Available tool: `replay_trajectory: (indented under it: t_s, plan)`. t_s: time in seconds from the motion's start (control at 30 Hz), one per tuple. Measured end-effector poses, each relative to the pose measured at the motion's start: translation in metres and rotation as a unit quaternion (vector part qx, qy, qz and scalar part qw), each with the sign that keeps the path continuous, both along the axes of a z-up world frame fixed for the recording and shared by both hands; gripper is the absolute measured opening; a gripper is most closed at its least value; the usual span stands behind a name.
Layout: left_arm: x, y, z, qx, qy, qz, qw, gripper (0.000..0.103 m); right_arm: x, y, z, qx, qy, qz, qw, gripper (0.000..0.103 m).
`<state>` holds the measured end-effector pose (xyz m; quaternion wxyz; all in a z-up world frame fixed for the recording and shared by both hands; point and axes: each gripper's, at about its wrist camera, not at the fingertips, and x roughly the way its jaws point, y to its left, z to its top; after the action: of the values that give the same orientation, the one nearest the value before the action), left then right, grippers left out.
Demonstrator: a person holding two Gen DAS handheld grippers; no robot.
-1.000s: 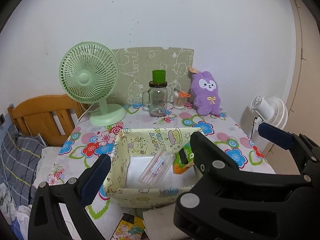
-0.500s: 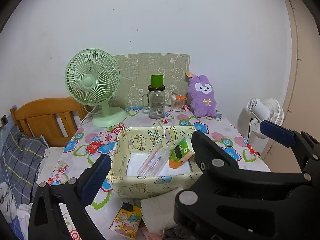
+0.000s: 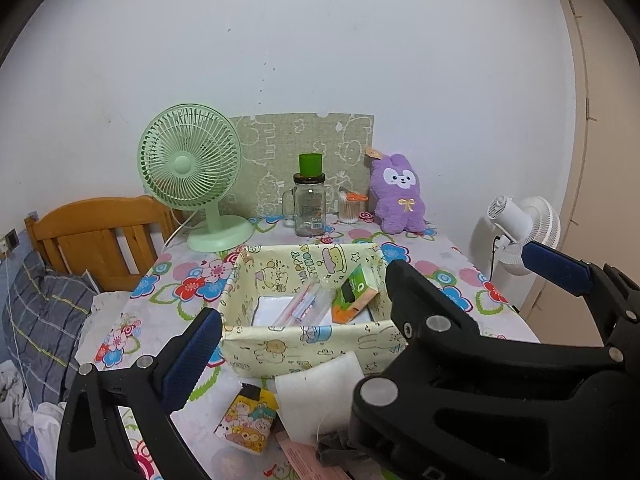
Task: Organize soft objects
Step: 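Withdraw both open tools from the fabric box, then move the right tool down onto the dark grey fabric item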
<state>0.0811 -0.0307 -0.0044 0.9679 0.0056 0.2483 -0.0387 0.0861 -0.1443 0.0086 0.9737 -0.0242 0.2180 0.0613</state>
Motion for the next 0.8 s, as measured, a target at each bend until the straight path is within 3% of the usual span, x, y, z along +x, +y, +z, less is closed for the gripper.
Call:
replay_trajectory:
  t_s: [0.8]
  plan:
    - [-0.027, -0.003, -0.028, -0.008, 0.012, -0.003, 0.9999, 0.099, -0.026, -0.001, -0.027, -0.005, 0.011, 0.002, 1.0, 0.1]
